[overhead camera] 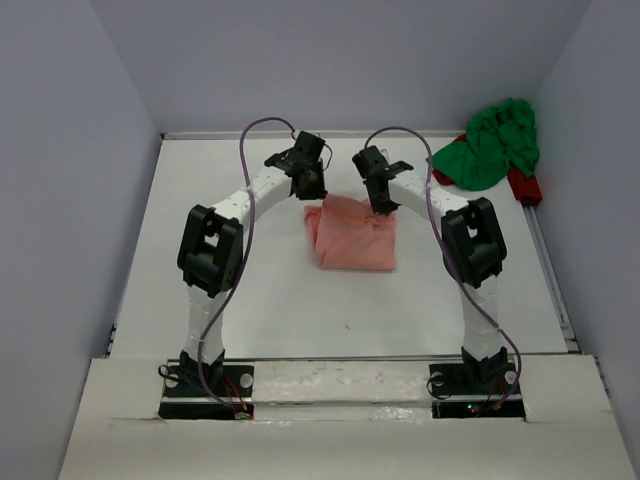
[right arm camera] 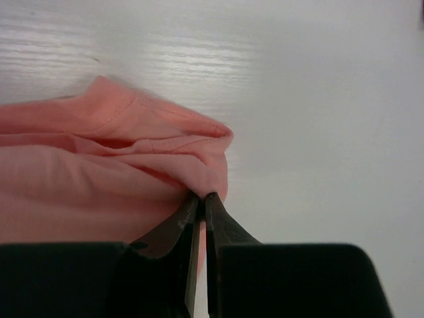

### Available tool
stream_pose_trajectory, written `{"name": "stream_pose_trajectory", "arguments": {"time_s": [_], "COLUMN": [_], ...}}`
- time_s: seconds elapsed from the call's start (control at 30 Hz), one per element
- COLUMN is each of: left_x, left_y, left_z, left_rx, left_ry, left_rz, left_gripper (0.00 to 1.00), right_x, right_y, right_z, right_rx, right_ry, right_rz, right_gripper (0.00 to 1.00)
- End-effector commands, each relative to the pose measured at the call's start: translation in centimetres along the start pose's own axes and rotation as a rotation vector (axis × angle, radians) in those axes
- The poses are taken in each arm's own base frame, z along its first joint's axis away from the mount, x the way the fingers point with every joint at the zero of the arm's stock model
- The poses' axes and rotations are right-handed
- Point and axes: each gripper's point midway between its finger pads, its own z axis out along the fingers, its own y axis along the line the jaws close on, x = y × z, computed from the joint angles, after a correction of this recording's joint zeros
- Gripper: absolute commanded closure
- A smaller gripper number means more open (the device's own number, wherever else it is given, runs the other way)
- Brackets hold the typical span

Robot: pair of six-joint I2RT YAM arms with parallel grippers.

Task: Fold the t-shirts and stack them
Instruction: Fold the long partially folded tshirt into a neat square

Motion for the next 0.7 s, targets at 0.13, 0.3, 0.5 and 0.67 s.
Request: {"name": "stream_pose_trajectory", "arguments": {"time_s": [0.13, 0.3, 0.5, 0.67], "left_x": [-2.9, -2.4, -2.0, -0.8], "left_y": [1.7, 2.6, 1.1, 0.2], "left_z": [-0.1, -1.5, -5.2, -6.5], "left_rx": [-0.102, -0.127, -0.054, -0.004], "left_ry": [-0.063, -0.080, -0.127, -0.122], "left_rz": [0.005, -0.005, 0.002, -0.006], "left_gripper": [0.43, 0.41, 0.45, 0.54], "right_x": [-2.4, -6.0, -9.9, -8.9], "right_y": [-1.9, -3.2, -4.3, -3.4], "right_z": [2.2, 0.3, -4.8, -6.1], "right_rx": [0.054, 0.091, 0.029, -0.058], "right_ry": [-0.031, -0.119, -0.229, -0.222], "right_rz": [-0.049, -0.050, -0.003, 0.007], "right_gripper": [0.56, 0.42, 0.37, 0.38]}}
